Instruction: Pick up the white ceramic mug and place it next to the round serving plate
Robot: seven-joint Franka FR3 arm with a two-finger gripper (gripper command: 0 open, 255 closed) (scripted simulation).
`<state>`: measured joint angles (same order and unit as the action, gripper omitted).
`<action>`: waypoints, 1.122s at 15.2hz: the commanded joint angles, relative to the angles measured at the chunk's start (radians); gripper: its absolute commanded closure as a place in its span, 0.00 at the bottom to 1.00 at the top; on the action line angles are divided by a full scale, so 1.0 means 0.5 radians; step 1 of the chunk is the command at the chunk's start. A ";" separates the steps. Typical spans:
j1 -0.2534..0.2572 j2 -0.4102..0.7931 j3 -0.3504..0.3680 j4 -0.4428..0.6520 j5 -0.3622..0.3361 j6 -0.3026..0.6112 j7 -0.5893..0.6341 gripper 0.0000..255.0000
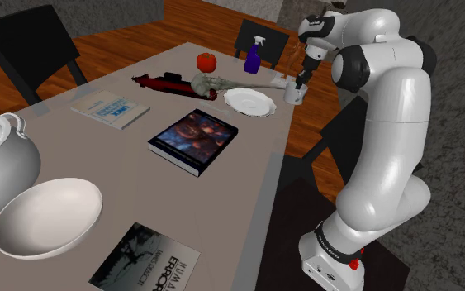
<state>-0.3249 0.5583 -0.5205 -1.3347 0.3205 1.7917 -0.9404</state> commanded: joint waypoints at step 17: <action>0.010 0.124 0.045 -0.269 0.078 0.377 -0.067 1.00</action>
<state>-0.3203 0.6194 -0.4986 -1.4638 0.3579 1.9730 -0.9731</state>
